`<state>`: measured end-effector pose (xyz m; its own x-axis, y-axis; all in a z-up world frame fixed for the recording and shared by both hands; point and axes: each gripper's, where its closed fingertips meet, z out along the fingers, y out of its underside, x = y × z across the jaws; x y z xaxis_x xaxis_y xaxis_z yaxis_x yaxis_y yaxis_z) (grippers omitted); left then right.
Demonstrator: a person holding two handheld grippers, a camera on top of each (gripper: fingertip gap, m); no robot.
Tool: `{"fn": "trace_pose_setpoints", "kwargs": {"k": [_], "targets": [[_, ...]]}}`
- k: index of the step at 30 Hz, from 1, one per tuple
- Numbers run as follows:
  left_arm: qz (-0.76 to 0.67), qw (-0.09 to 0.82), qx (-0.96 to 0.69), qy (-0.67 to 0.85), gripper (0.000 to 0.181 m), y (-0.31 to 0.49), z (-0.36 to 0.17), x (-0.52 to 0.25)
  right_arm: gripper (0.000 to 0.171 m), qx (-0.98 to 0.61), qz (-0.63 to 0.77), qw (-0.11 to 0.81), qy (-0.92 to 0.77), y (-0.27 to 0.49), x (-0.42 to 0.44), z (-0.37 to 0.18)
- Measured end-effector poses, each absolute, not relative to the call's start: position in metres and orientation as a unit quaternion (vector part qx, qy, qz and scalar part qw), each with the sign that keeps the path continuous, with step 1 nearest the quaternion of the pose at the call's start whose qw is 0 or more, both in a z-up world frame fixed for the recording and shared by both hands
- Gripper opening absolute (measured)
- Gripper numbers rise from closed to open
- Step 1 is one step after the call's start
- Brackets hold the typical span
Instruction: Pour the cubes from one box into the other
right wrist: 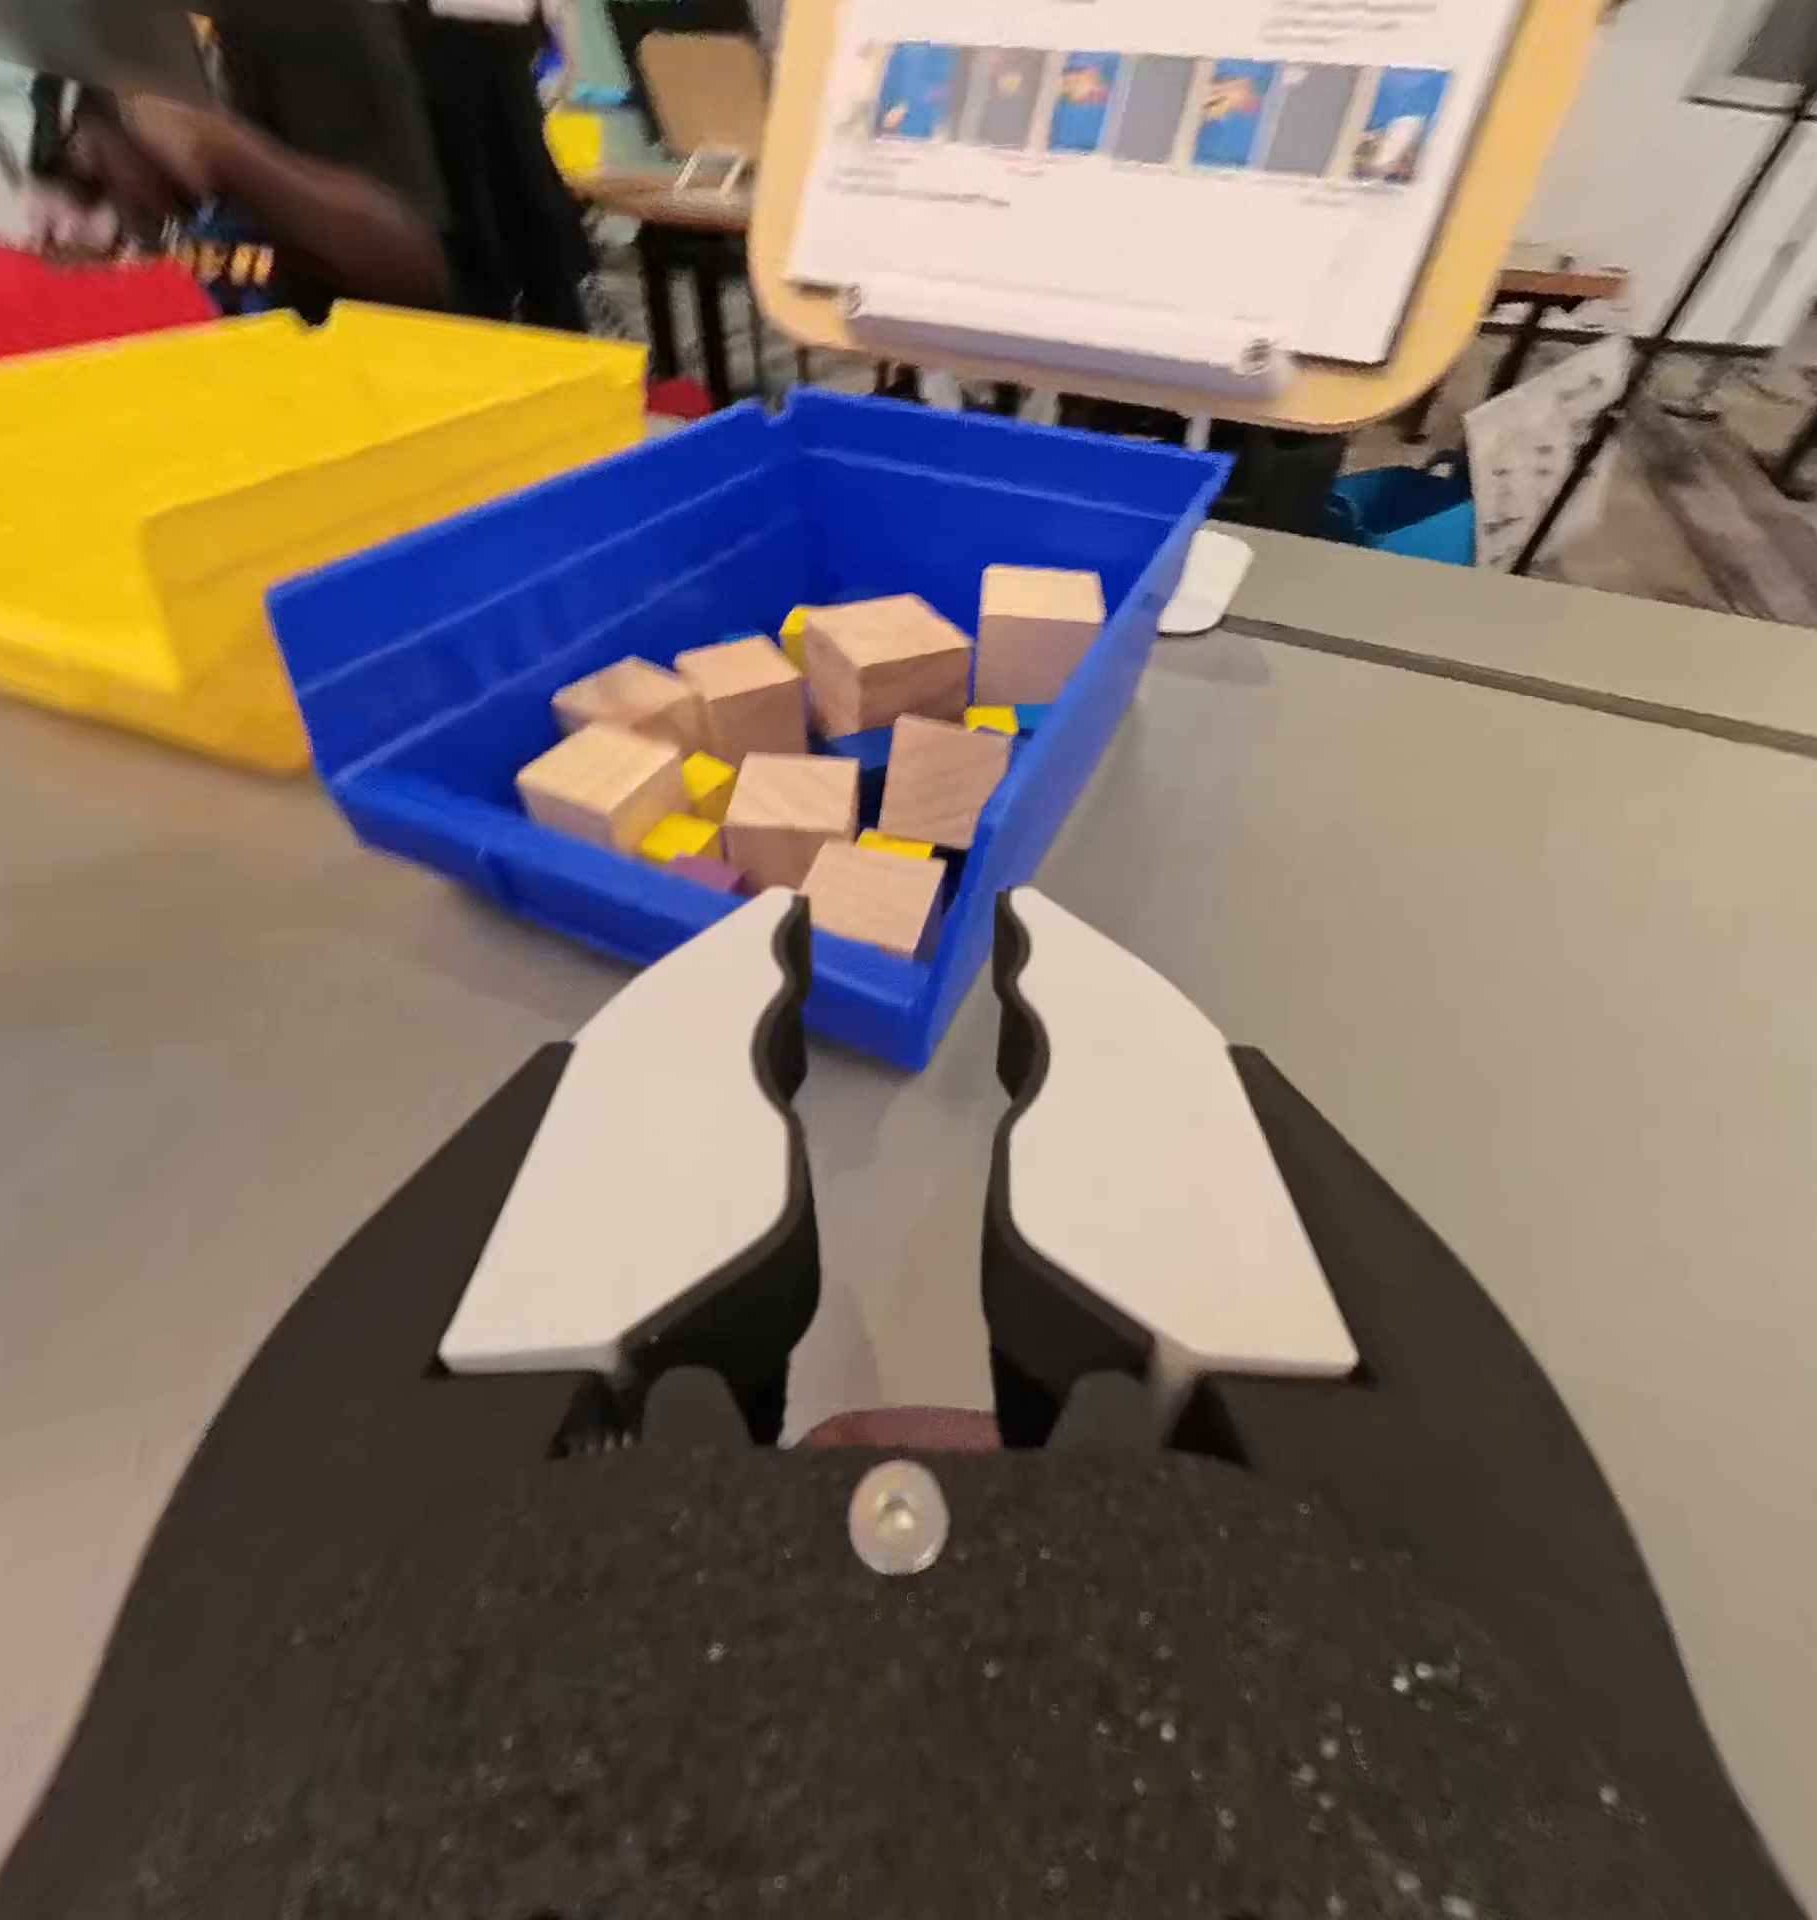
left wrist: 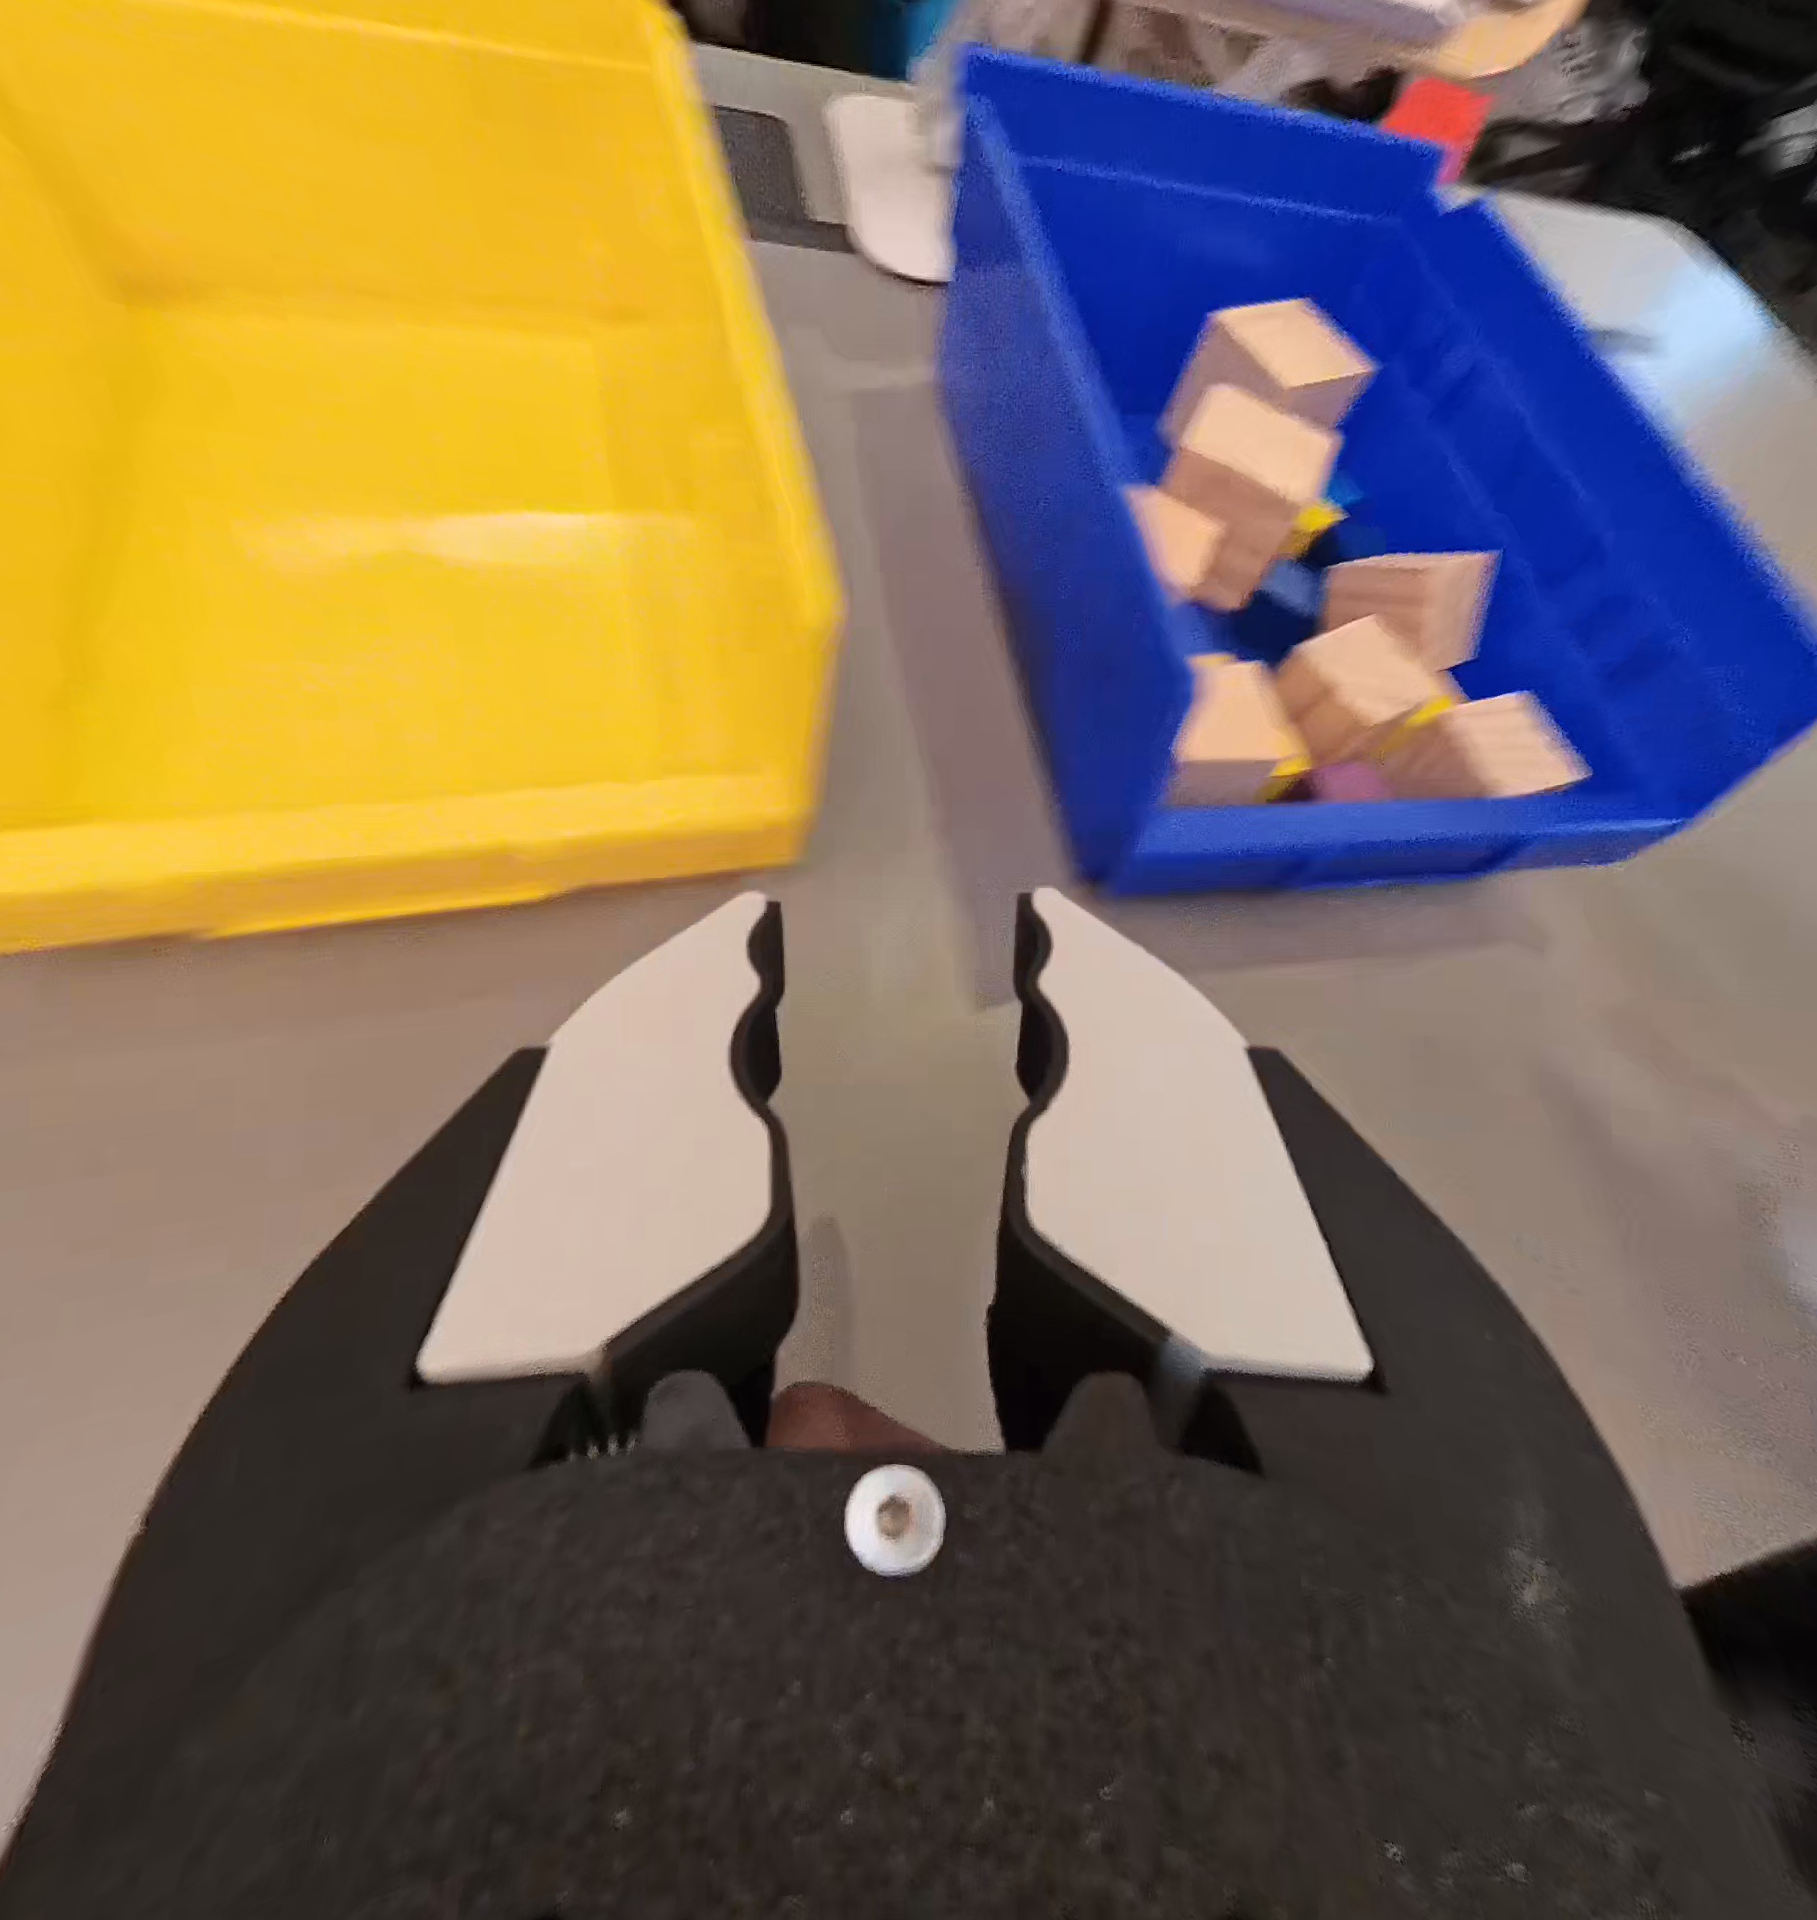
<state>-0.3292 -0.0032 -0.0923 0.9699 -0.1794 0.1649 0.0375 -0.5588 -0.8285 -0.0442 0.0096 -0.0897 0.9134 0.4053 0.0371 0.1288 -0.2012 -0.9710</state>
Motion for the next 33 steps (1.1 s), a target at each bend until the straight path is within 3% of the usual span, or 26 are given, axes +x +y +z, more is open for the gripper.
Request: {"fn": "trace_pose_setpoints", "kwargs": {"k": [7, 13, 14, 16, 17, 29, 31, 33], "targets": [[0.054, 0.502, -0.858, -0.090, 0.052, -0.009, -0.104, -0.522, 0.036, -0.784, 0.200, 0.543, -0.226, -0.006, -0.089, -0.099], [0.020, 0.483, -0.872, -0.079, 0.057, 0.069, -0.124, -0.538, 0.036, -0.772, 0.258, 0.499, -0.298, -0.032, -0.173, -0.114], [0.002, 0.479, -0.874, -0.079, 0.052, 0.080, -0.129, -0.537, 0.036, -0.772, 0.267, 0.487, -0.308, -0.038, -0.186, -0.117], [-0.034, 0.484, -0.872, -0.067, 0.004, 0.090, -0.131, -0.530, 0.036, -0.771, 0.284, 0.470, -0.323, -0.048, -0.209, -0.121], [-0.034, 0.487, -0.870, -0.074, 0.004, 0.090, -0.131, -0.531, 0.036, -0.770, 0.288, 0.466, -0.327, -0.051, -0.219, -0.123], [0.039, 0.498, -0.857, -0.126, 0.002, -0.070, -0.131, -0.506, 0.045, -0.798, 0.228, 0.512, -0.221, -0.030, -0.309, -0.116], [0.038, 0.501, -0.855, -0.126, 0.002, -0.092, -0.129, -0.497, 0.018, -0.812, 0.231, 0.486, -0.224, -0.037, -0.321, -0.123], [0.049, 0.512, -0.849, -0.120, 0.003, -0.107, -0.121, -0.489, 0.006, -0.822, 0.175, 0.492, -0.228, -0.038, -0.312, -0.125]]}}
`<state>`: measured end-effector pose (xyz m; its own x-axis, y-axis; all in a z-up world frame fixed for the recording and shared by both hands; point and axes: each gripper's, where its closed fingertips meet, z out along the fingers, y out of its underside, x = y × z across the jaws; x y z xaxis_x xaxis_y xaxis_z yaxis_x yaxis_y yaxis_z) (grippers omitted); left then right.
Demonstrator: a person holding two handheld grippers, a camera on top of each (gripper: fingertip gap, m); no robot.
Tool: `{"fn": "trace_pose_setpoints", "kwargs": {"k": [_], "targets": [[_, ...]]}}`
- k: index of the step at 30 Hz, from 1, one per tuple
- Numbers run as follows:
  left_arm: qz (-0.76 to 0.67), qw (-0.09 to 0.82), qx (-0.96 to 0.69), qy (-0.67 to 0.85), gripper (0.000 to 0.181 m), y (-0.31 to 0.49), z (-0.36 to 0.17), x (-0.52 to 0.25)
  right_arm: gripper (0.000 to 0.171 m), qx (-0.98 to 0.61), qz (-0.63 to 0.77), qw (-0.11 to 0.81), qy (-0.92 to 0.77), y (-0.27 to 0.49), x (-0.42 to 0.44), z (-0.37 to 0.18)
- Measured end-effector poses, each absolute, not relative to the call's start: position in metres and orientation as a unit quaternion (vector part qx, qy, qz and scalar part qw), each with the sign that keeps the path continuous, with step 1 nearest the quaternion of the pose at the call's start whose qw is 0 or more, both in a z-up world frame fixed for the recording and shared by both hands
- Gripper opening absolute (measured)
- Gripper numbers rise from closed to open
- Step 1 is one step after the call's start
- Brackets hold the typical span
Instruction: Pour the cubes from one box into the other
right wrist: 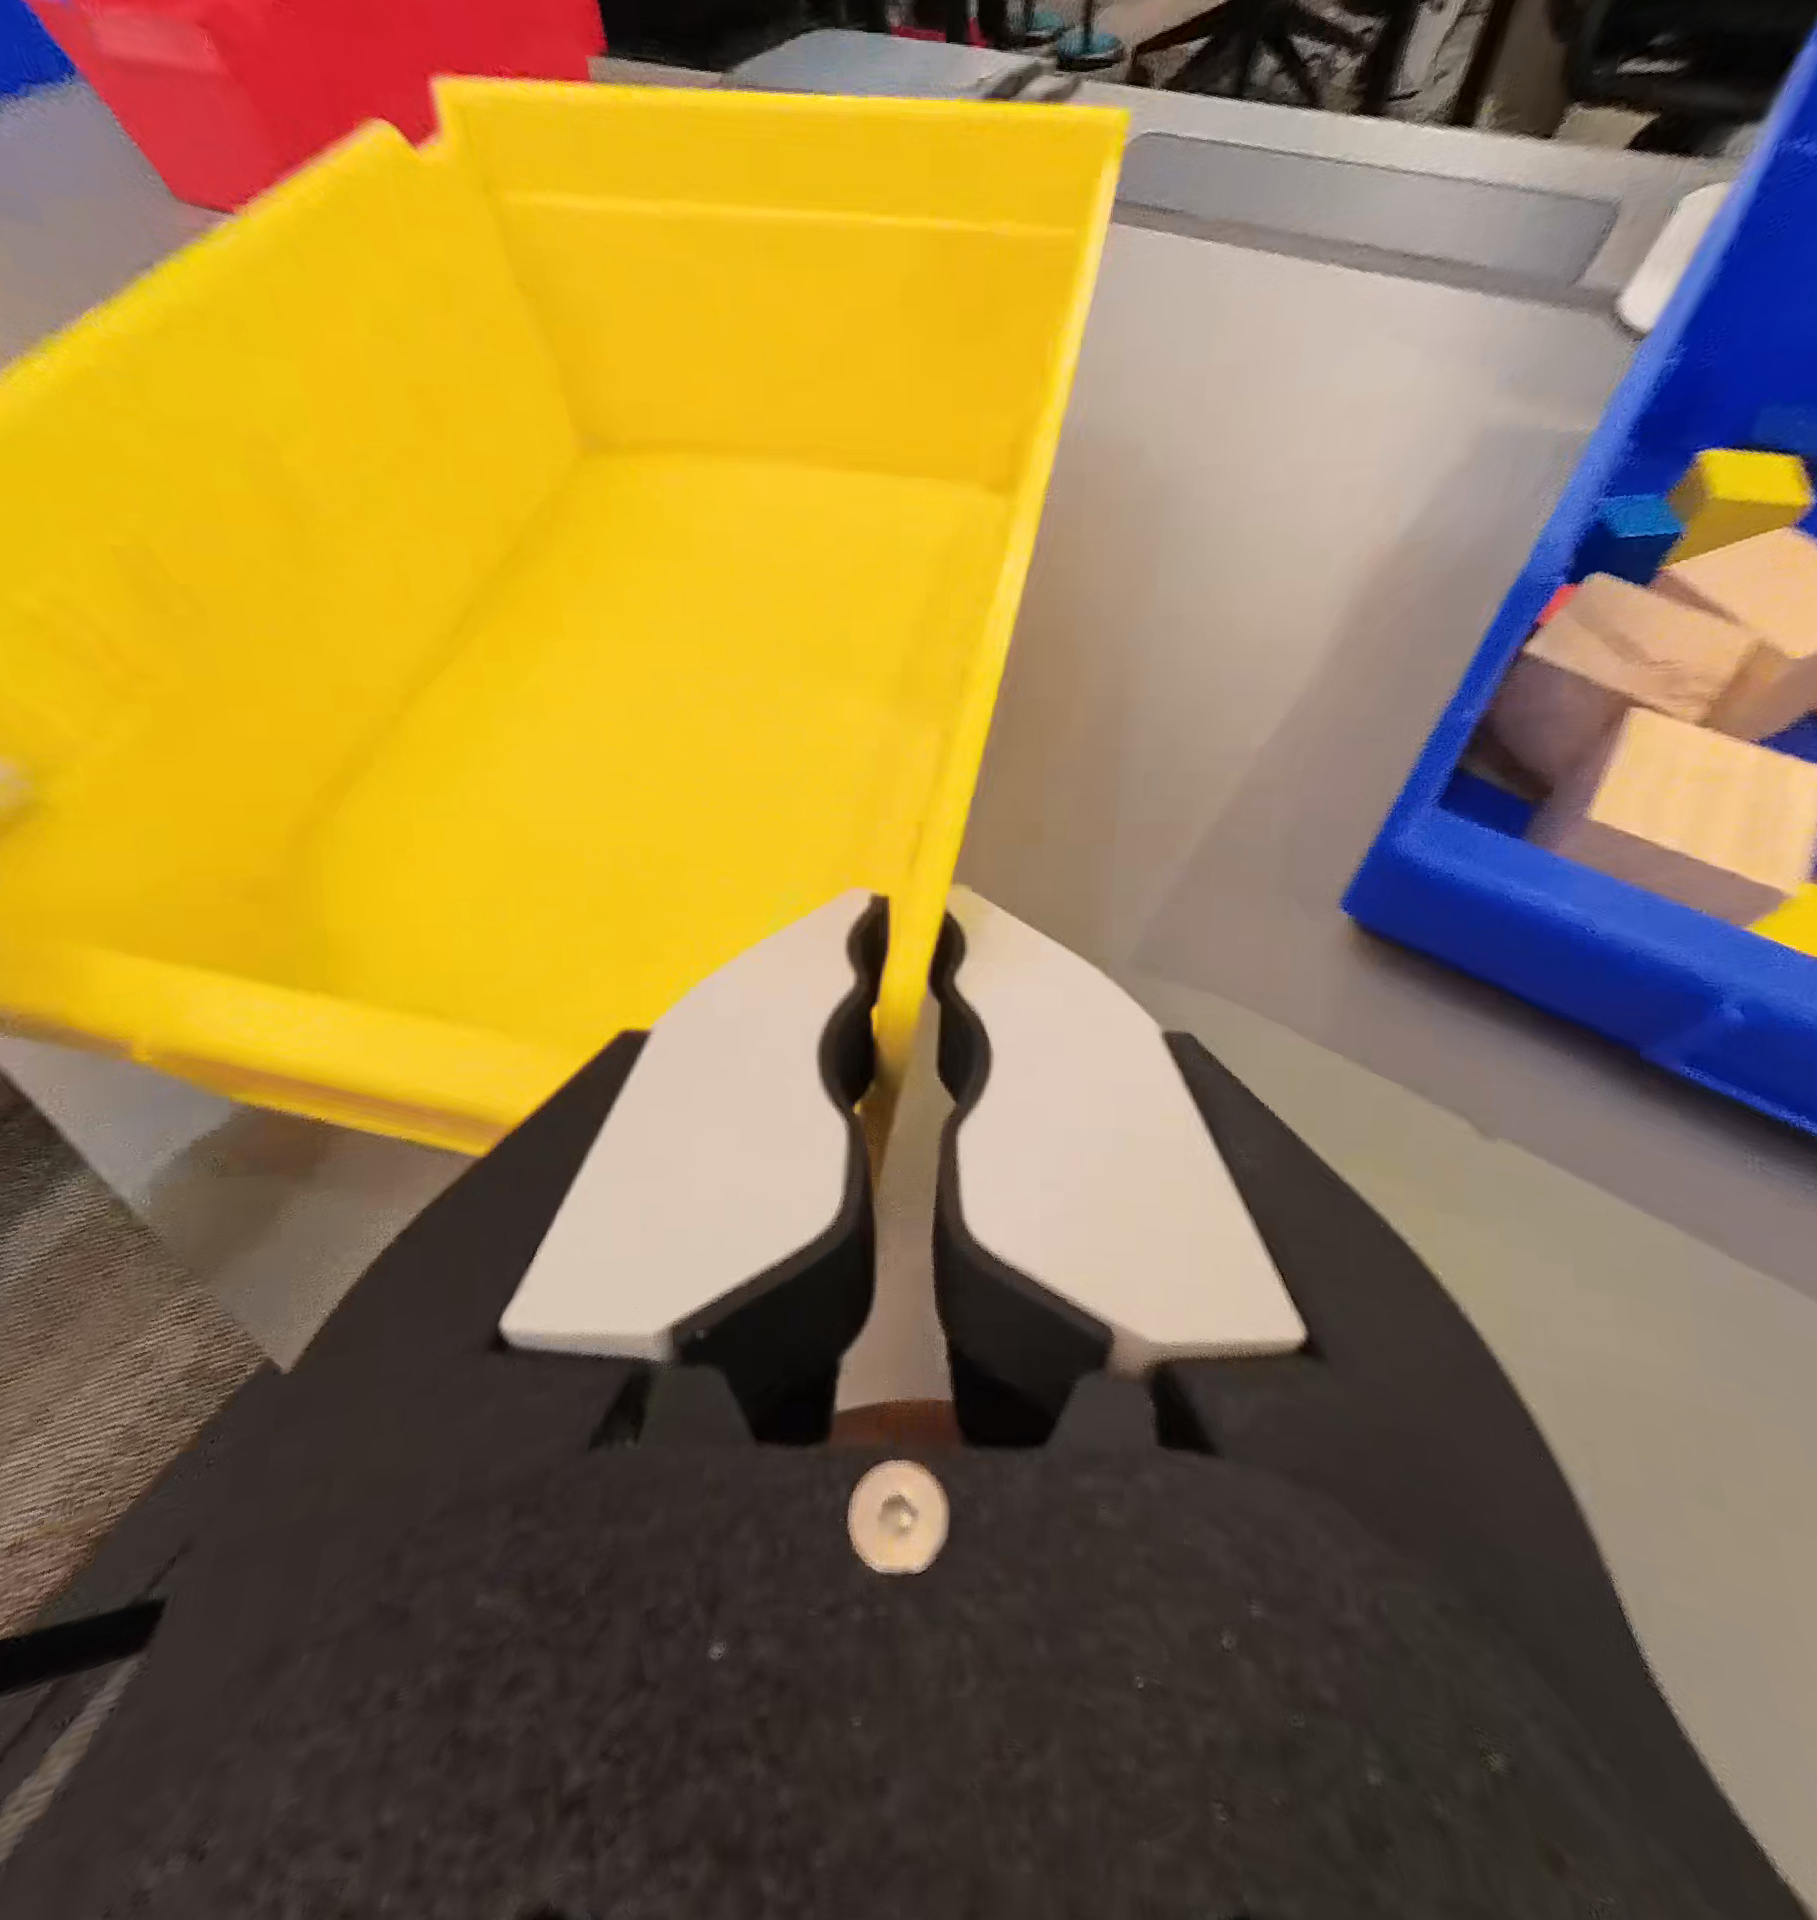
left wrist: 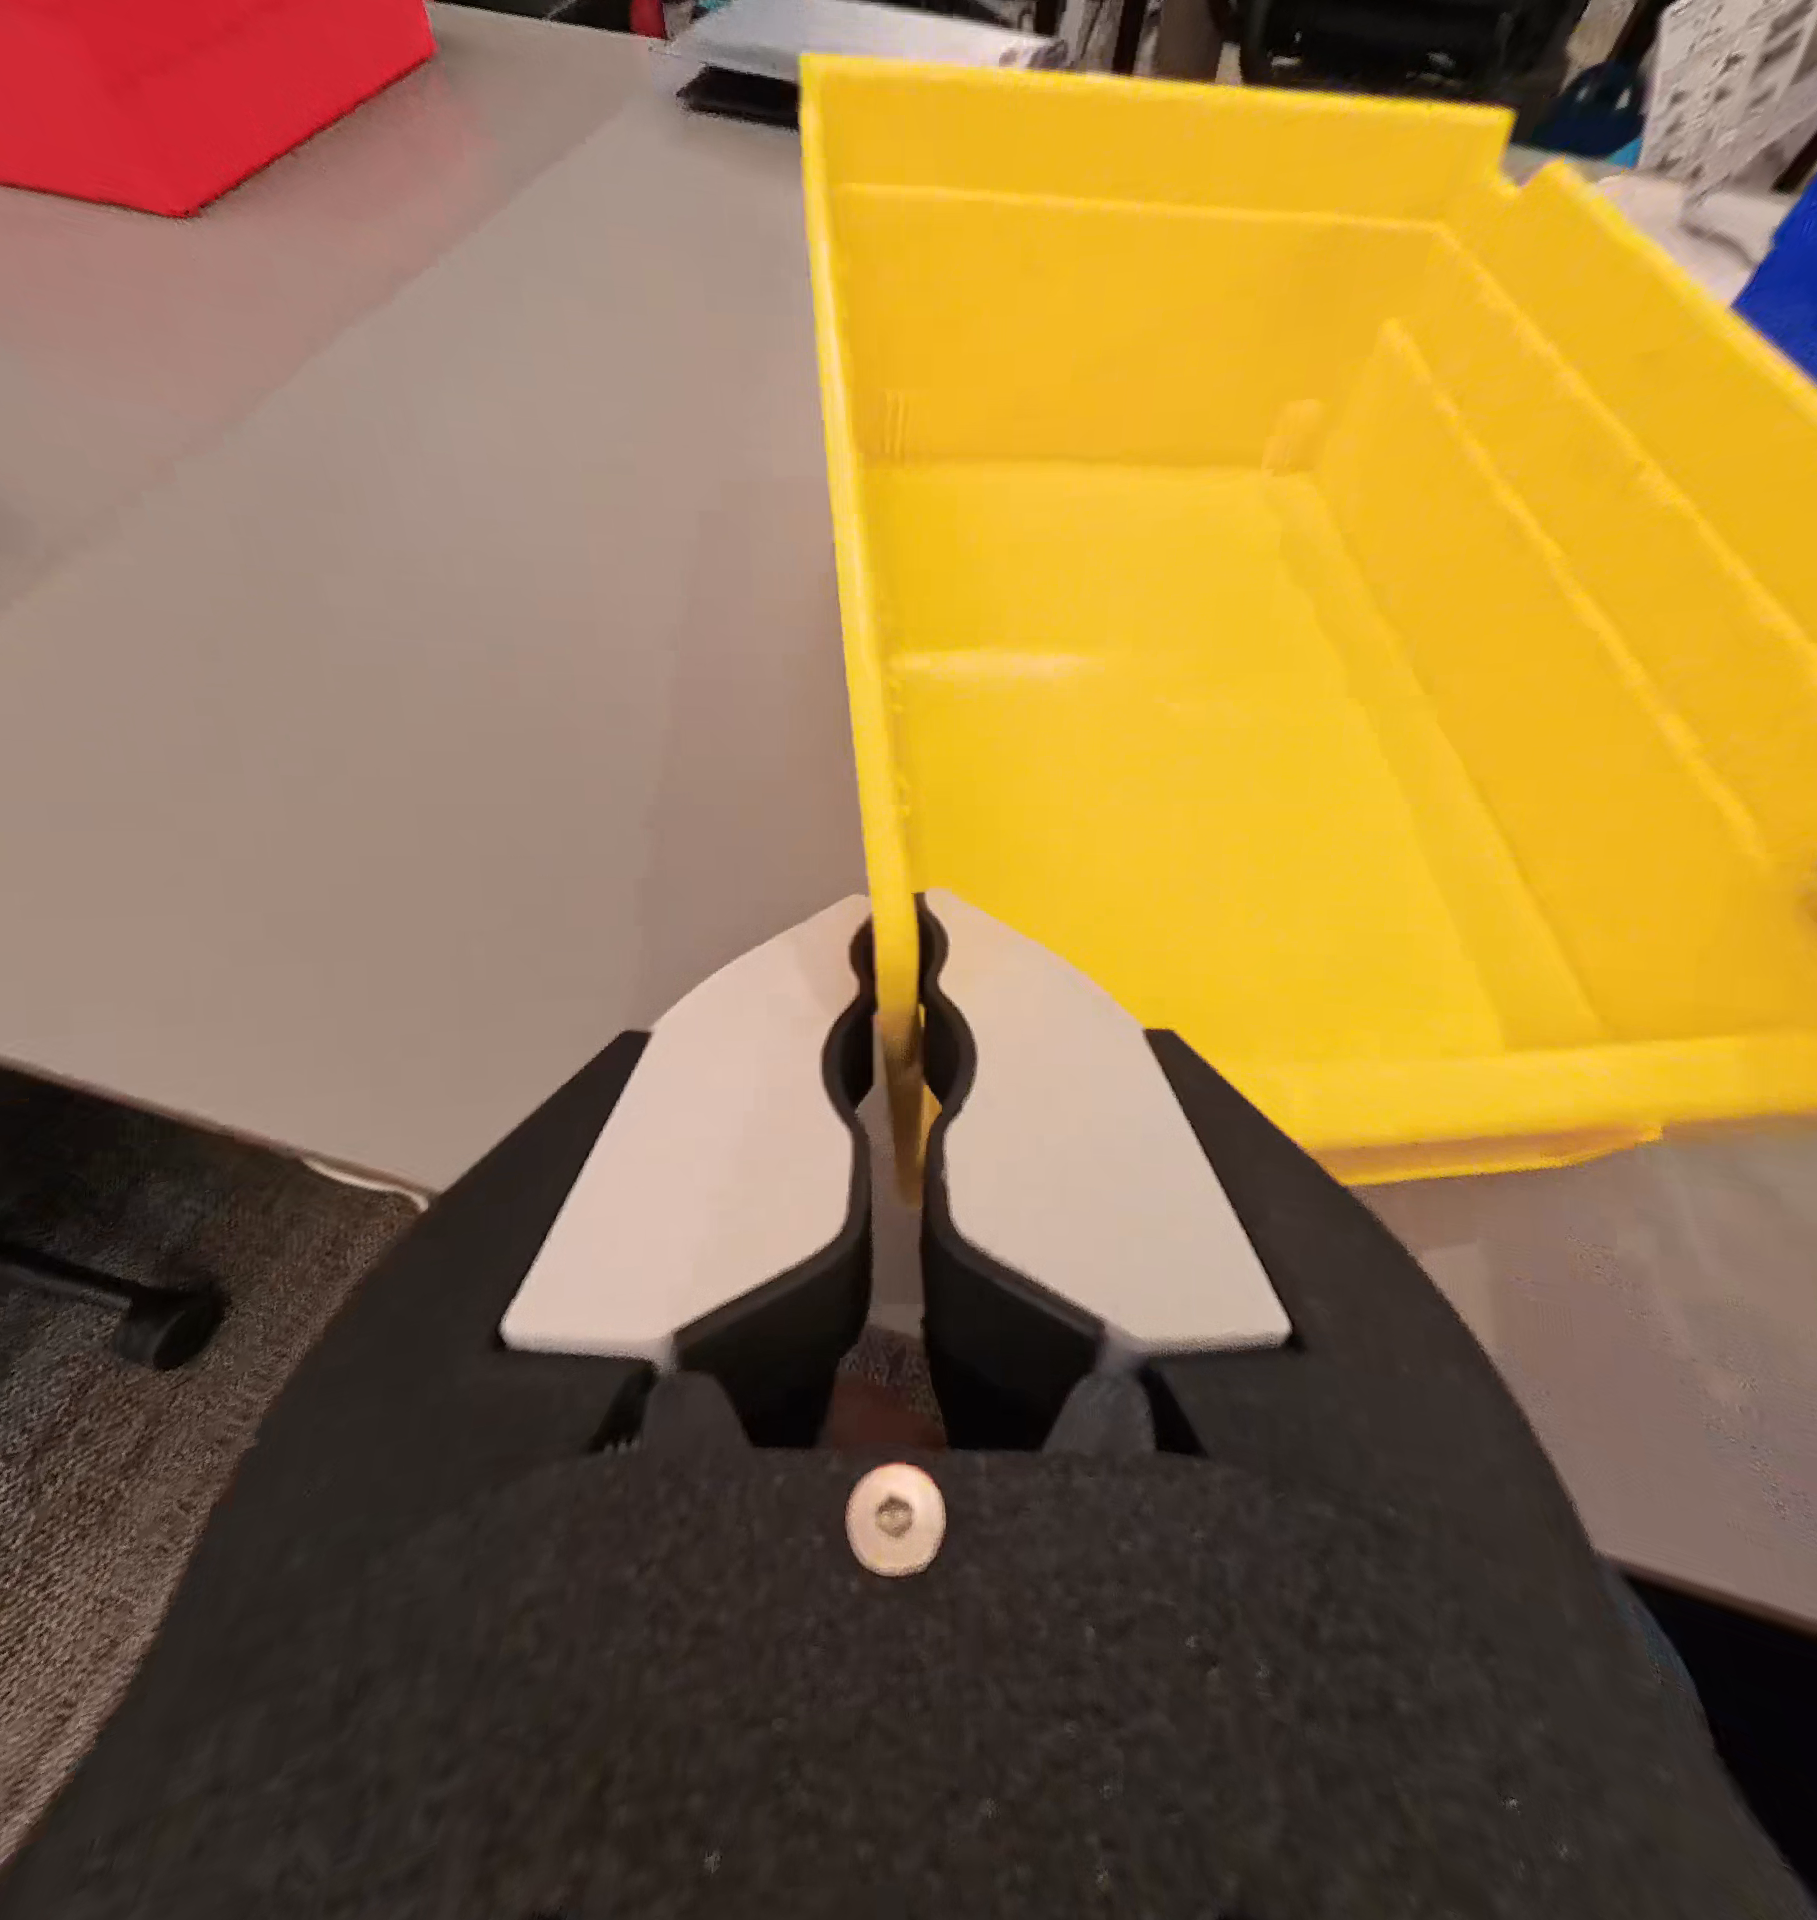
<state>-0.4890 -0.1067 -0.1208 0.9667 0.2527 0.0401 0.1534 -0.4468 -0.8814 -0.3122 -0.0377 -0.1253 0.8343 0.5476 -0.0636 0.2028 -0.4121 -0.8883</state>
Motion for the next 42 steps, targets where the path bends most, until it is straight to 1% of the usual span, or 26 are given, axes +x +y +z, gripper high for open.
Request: {"fn": "trace_pose_setpoints", "kwargs": {"k": [3, 7, 10, 12, 14, 16, 18, 20, 24, 27, 30, 34, 35, 37, 40, 41, 42], "targets": [[0.065, 0.539, -0.834, -0.102, 0.004, -0.113, -0.091, -0.476, 0.005, -0.816, 0.177, 0.510, -0.207, -0.042, -0.300, -0.108], [0.070, 0.596, -0.799, -0.048, 0.003, -0.095, -0.034, -0.432, 0.004, -0.771, 0.150, 0.595, -0.172, -0.034, -0.251, -0.033], [0.043, 0.635, -0.771, -0.001, 0.004, -0.068, 0.015, -0.372, 0.004, -0.746, 0.109, 0.641, -0.142, -0.023, -0.186, 0.029], [0.017, 0.652, -0.758, 0.024, 0.004, -0.044, 0.044, -0.324, 0.004, -0.737, 0.085, 0.660, -0.120, -0.014, -0.135, 0.058], [-0.004, 0.660, -0.750, 0.047, 0.004, -0.022, 0.063, -0.267, 0.004, -0.736, 0.058, 0.667, -0.096, -0.002, -0.076, 0.075], [-0.022, 0.663, -0.745, 0.068, 0.004, -0.004, 0.072, -0.205, 0.004, -0.743, 0.039, 0.664, -0.071, 0.006, -0.013, 0.080], [-0.047, 0.658, -0.746, 0.087, 0.004, 0.013, 0.066, -0.139, 0.004, -0.742, 0.027, 0.668, -0.053, 0.010, 0.053, 0.076], [-0.062, 0.646, -0.754, 0.100, 0.004, 0.029, 0.047, -0.074, 0.004, -0.753, -0.003, 0.657, -0.037, 0.019, 0.119, 0.058], [-0.079, 0.612, -0.779, 0.109, 0.004, 0.051, -0.010, 0.035, 0.004, -0.769, -0.001, 0.638, -0.035, 0.035, 0.226, 0.004], [-0.066, 0.590, -0.796, 0.120, 0.003, 0.055, -0.047, 0.087, 0.004, -0.795, 0.025, 0.606, -0.004, 0.038, 0.277, -0.051], [-0.072, 0.558, -0.816, 0.135, 0.004, 0.056, -0.082, 0.114, 0.005, -0.821, 0.033, 0.570, -0.002, 0.034, 0.303, -0.092], [-0.095, 0.509, -0.844, 0.138, 0.007, 0.054, -0.130, 0.128, 0.006, -0.854, 0.027, 0.520, -0.017, 0.039, 0.316, -0.129], [-0.097, 0.520, -0.837, 0.142, 0.008, 0.054, -0.132, 0.129, 0.005, -0.840, 0.041, 0.541, -0.011, 0.044, 0.316, -0.127], [-0.093, 0.525, -0.832, 0.156, 0.011, 0.050, -0.132, 0.128, 0.004, -0.836, 0.076, 0.544, 0.010, 0.050, 0.315, -0.127], [-0.119, 0.507, -0.837, 0.167, 0.014, 0.045, -0.130, 0.128, 0.004, -0.840, 0.052, 0.540, 0.013, 0.051, 0.316, -0.126], [-0.131, 0.504, -0.837, 0.169, 0.017, 0.044, -0.126, 0.125, 0.003, -0.841, 0.038, 0.539, 0.018, 0.050, 0.317, -0.125], [-0.143, 0.502, -0.835, 0.175, 0.021, 0.042, -0.120, 0.122, 0.008, -0.840, 0.022, 0.541, 0.019, 0.047, 0.317, -0.120]]}}
